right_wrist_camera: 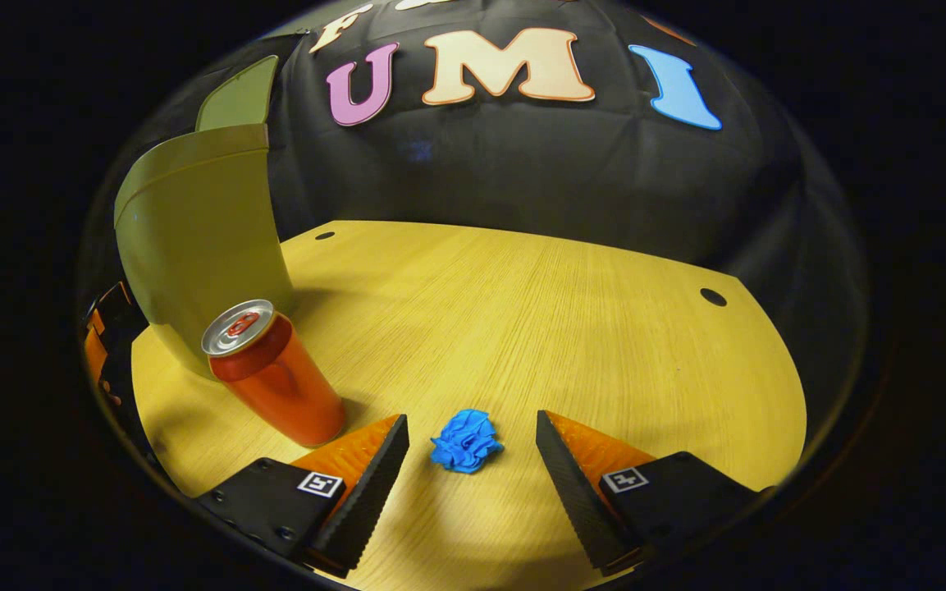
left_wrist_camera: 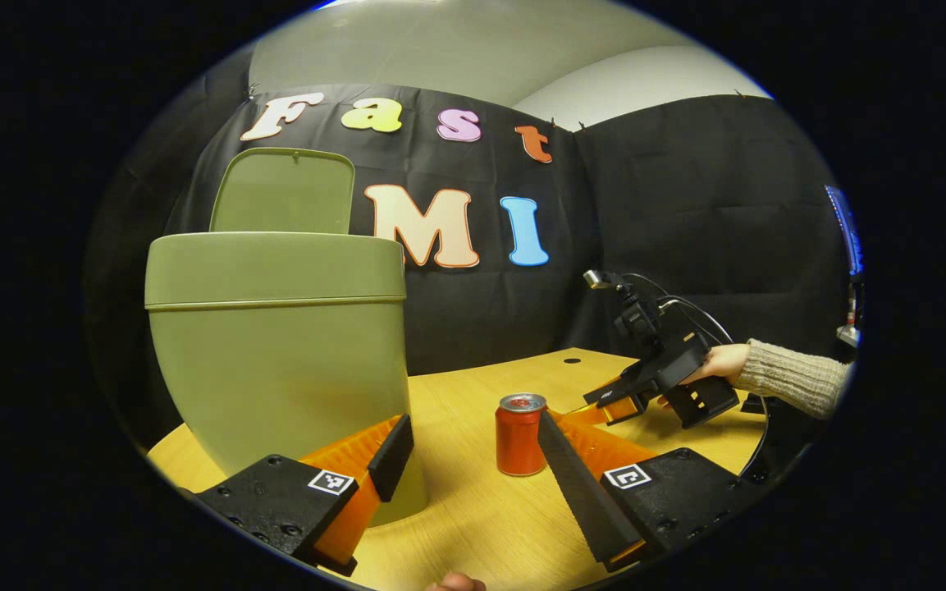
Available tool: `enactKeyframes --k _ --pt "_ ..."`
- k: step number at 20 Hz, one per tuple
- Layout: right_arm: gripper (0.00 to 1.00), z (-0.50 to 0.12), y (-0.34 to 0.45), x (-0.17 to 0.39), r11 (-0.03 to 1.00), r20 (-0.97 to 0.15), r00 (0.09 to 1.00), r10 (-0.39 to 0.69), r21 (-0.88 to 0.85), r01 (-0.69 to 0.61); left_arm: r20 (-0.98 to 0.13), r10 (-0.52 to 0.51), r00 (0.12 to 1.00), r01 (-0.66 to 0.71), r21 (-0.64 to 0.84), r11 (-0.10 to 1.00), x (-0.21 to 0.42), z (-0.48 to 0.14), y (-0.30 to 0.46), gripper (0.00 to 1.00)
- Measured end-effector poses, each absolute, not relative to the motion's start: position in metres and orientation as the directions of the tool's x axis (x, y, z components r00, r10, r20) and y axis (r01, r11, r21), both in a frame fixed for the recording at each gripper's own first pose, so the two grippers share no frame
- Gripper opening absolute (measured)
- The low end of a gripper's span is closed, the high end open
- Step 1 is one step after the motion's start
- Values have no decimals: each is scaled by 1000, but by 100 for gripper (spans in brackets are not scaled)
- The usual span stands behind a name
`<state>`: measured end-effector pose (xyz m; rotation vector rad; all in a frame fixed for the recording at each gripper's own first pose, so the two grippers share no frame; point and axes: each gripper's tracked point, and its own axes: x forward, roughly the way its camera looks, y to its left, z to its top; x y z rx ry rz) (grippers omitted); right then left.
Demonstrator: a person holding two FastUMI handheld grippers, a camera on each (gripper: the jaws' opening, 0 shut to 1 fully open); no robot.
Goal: Press the lid of the desktop garbage bin to open it, pick up the crumpled paper on the desktop and throw it into the bin, then pick up the pop can on the desktop and drop it into the bin, and finally close the garbage bin lid.
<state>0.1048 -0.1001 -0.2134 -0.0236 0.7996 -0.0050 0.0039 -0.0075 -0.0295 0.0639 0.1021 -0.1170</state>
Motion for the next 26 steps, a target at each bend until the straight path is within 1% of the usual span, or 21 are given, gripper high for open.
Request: enactKeyframes --k 5,6,7,8,10,11,13,14,15,16,17,18,22,26 --pt "98 -230 -101 105 999 -747 664 -30 -31 10 -102 -106 989 113 63 992 3 -28 -6 94" --pt "96 -232 -104 105 999 -755 655 -38 -29 25 -102 -106 989 113 65 991 3 -28 -5 94" --pt "92 -235 -107 105 999 -758 651 -43 -24 39 -101 -107 989 114 65 991 4 -28 -6 94" --pt "81 -234 -110 107 998 -754 655 -49 -20 51 -100 -109 989 116 65 991 4 -27 -6 94" --pt "56 -234 -113 105 997 -759 649 -41 16 82 -98 -106 989 113 66 991 3 -27 -6 94" --pt "52 -235 -111 106 996 -764 645 -28 37 87 -96 -105 990 112 68 991 3 -26 -5 94" --pt "31 -233 -110 108 990 -762 647 -13 80 115 -93 -101 991 108 68 992 4 -25 -3 94" --pt "19 -233 -110 107 989 -765 644 -12 86 120 -93 -99 991 106 68 992 4 -25 -3 94" --pt "17 -232 -111 106 989 -762 648 -16 85 124 -92 -99 991 106 68 992 3 -25 -3 94" --pt "10 -232 -114 108 990 -758 652 -25 73 122 -92 -98 991 105 67 992 4 -24 -3 94" --pt "7 -230 -116 107 992 -757 652 -37 53 118 -92 -97 991 104 66 992 4 -25 -2 94" --pt "6 -229 -117 106 993 -757 652 -42 42 113 -94 -99 991 105 64 992 4 -26 -2 94" --pt "6 -213 -110 105 994 -744 667 -33 46 101 -100 -98 990 104 57 993 5 -28 -2 94" --pt "6 -170 -101 113 995 -699 715 -19 57 82 -103 -92 990 99 55 994 5 -28 -1 94"
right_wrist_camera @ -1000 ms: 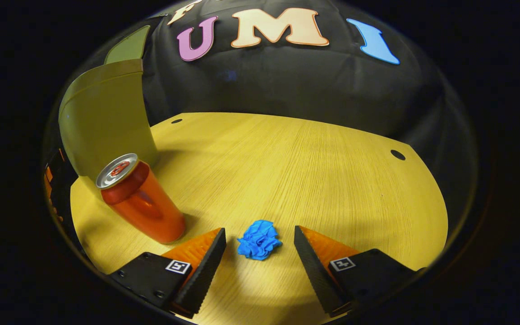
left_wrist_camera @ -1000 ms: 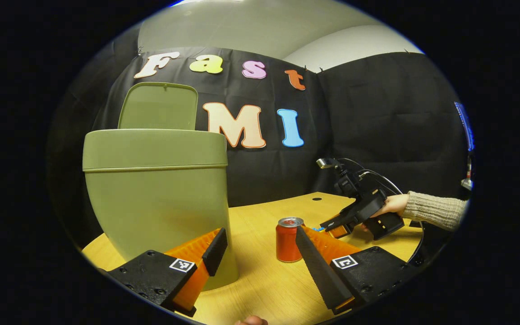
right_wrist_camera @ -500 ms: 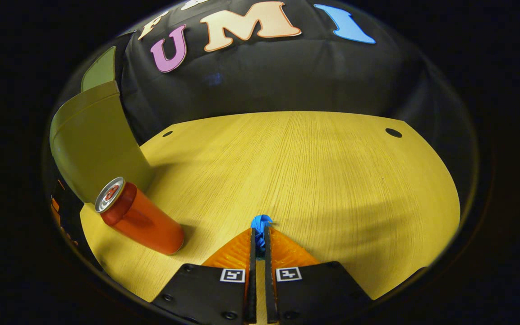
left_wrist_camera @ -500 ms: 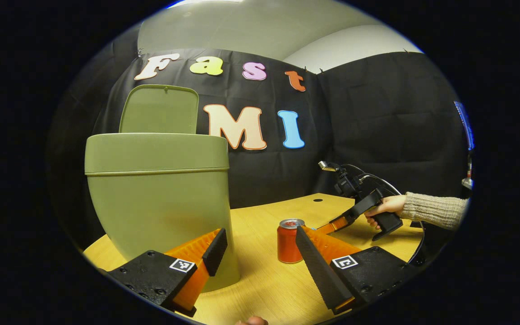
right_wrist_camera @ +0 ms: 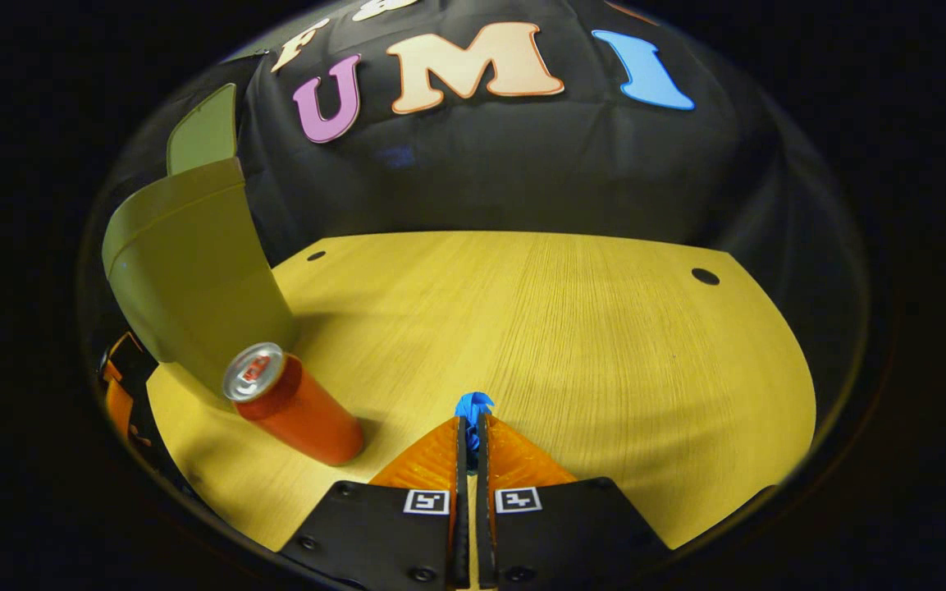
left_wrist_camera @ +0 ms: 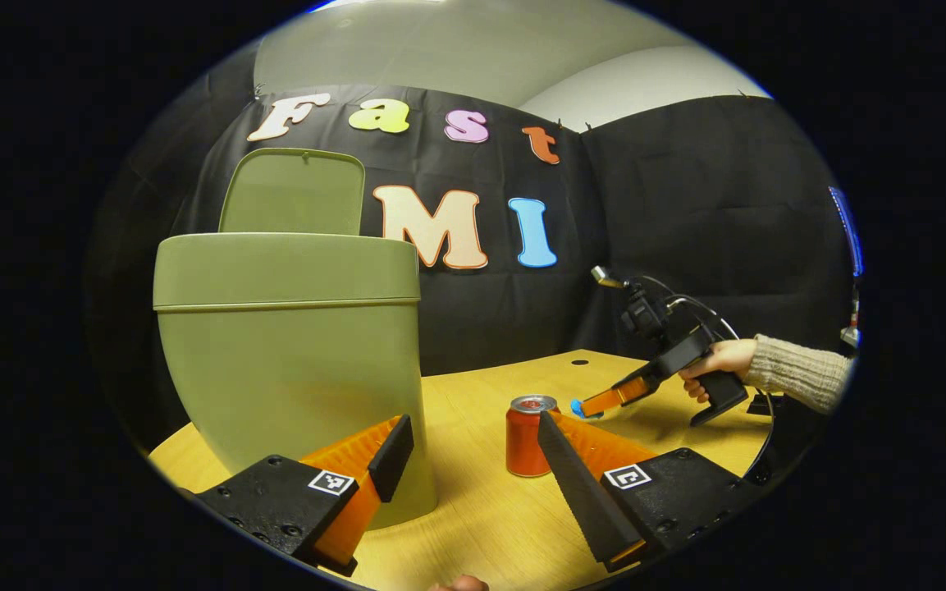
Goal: Press the lid of the desktop garbage bin to open it, pick up the crumpled paper on the desktop and throw it into the bin, then pick up the pop can on the desktop and drop it into the bin, and finally close the garbage bin lid.
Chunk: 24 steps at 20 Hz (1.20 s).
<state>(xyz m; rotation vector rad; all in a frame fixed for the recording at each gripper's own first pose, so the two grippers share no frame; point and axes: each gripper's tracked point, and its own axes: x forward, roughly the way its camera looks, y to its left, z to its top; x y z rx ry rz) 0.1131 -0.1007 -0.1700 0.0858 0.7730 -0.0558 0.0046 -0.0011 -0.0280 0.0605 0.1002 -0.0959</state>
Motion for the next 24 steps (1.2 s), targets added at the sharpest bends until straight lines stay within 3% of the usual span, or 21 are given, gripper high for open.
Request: enactKeyframes --k 8,16,24 --pt "6 -35 -46 145 999 -557 830 36 2 -42 -111 -118 987 124 45 991 1 -28 -13 94" --pt "6 77 80 188 969 -423 876 234 30 -245 -102 -128 987 132 35 991 -4 -21 -14 94" --pt "6 94 204 231 894 -353 827 437 66 -444 -118 -135 984 138 12 990 -4 -26 -14 95"
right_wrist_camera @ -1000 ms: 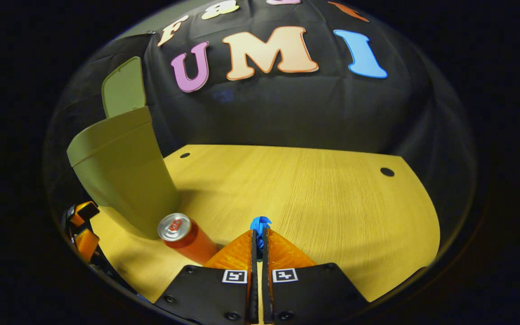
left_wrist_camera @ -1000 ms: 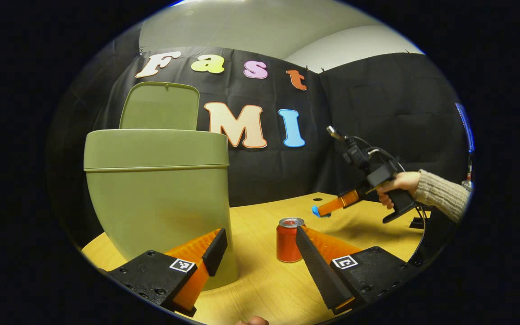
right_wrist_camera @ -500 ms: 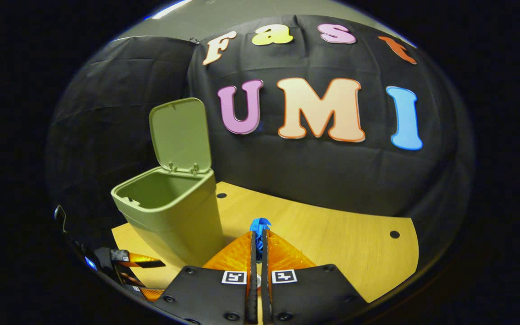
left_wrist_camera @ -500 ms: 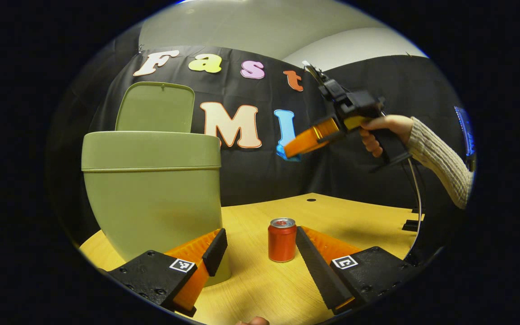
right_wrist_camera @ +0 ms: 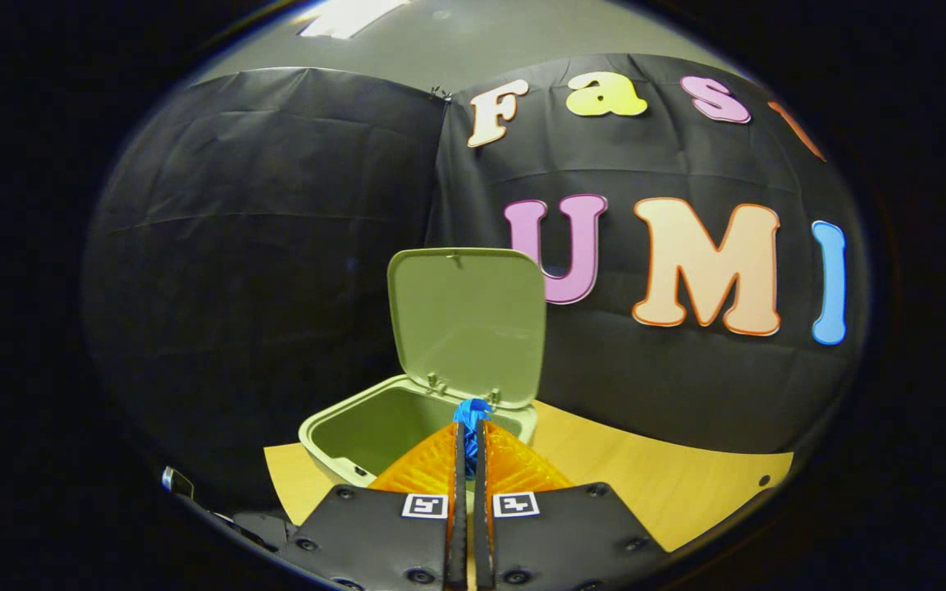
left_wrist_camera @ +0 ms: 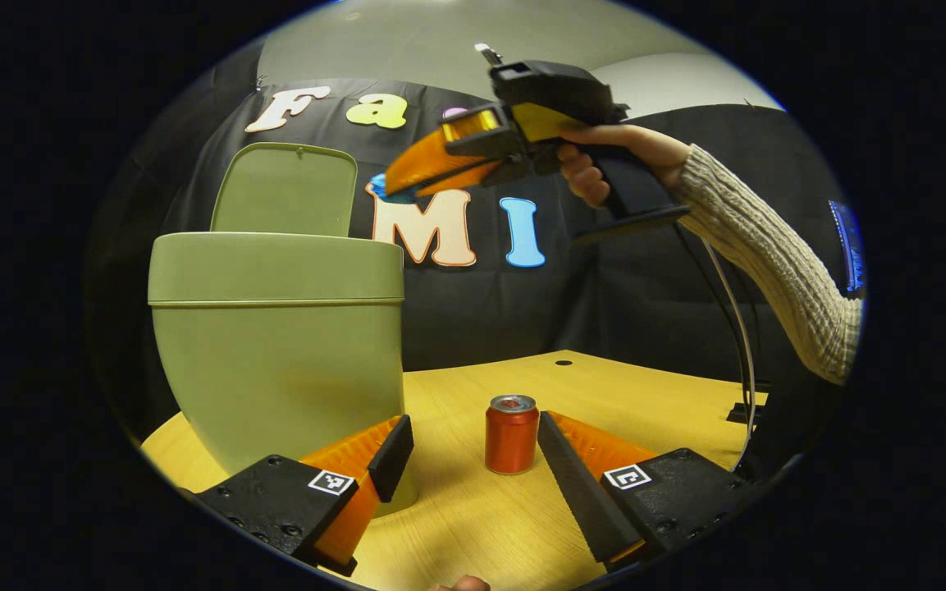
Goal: Press the lid of the desktop garbage bin to open it, pick up the crumpled paper on the desktop and throw it into the bin, then pick up the pop can on the desktop and drop it into the bin, and finally close the garbage bin lid.
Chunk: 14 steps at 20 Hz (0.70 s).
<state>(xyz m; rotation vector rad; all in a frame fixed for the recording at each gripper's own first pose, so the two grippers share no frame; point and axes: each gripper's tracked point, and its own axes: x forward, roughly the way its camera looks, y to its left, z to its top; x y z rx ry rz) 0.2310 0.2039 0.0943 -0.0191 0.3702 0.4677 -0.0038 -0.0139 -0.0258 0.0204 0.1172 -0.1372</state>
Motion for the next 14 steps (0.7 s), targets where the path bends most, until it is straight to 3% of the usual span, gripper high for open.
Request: enactKeyframes --k 6,9,10,11,14 --pt "6 46 238 257 870 -437 768 468 75 -488 -120 -144 982 146 4 989 -4 -25 -15 95" --pt "17 31 245 250 867 -467 752 465 70 -493 -121 -147 982 148 3 989 -5 -25 -15 95" --pt "33 31 244 250 868 -467 754 462 63 -493 -120 -146 982 147 3 989 -5 -25 -15 95" --pt "35 34 242 251 870 -461 760 458 57 -490 -121 -145 982 147 4 989 -5 -26 -15 95" --pt "84 42 236 246 865 -431 768 474 63 -498 -118 -147 982 149 6 989 -4 -25 -15 95"
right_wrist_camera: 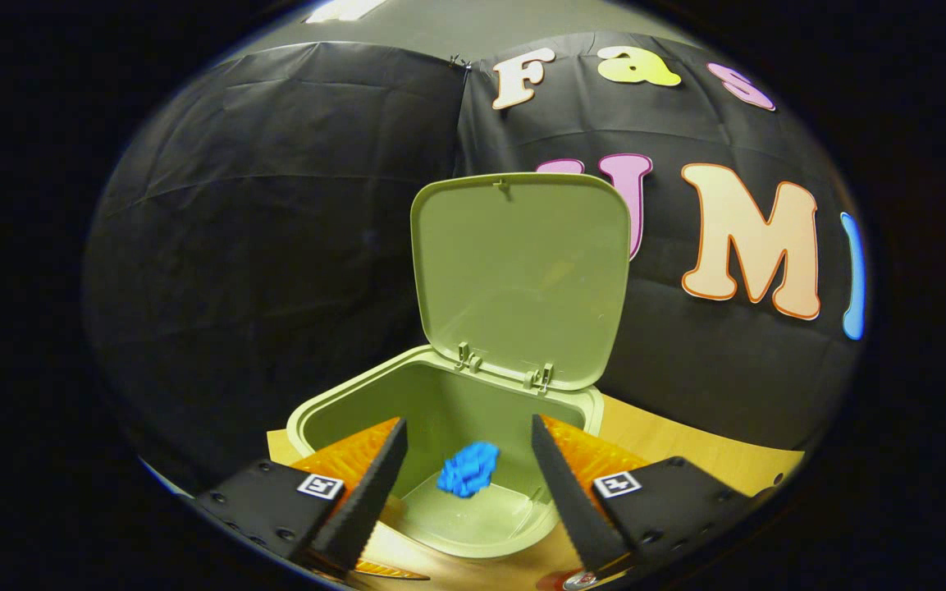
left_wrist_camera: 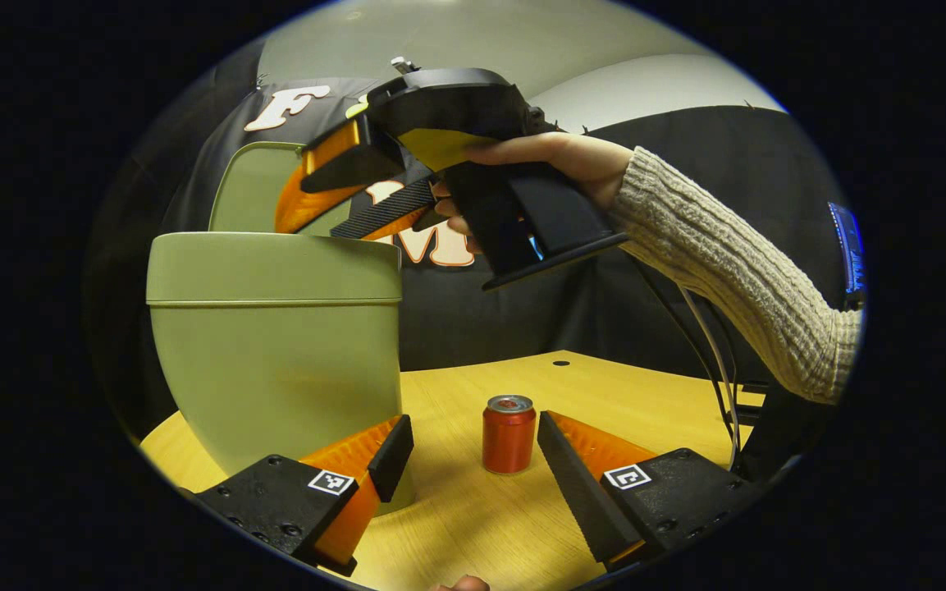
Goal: Press the lid of the desktop garbage bin to open it, pick up the crumpled paper on the desktop and throw it into the bin, then pick up the pop can on the desktop and drop it into the bin, and finally close the garbage bin lid.
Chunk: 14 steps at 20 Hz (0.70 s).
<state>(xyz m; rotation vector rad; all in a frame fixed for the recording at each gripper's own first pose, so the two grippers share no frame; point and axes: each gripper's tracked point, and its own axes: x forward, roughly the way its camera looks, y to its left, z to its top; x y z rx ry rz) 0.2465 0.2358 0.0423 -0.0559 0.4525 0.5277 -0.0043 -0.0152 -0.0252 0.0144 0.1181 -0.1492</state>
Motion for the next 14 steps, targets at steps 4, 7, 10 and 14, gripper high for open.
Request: enactKeyframes --k 4,7,10,14 --pt "98 59 202 232 880 -383 810 445 20 -475 -122 -153 981 156 15 988 -5 -26 -15 95" --pt "100 75 165 215 901 -335 847 414 15 -434 -125 -160 979 164 19 986 -6 -27 -17 95" --pt "98 89 116 194 927 -295 887 355 -12 -374 -141 -174 974 180 31 983 -5 -32 -18 94" --pt "98 83 52 157 951 -262 925 276 -64 -302 -176 -215 961 220 6 976 6 -41 -35 94"
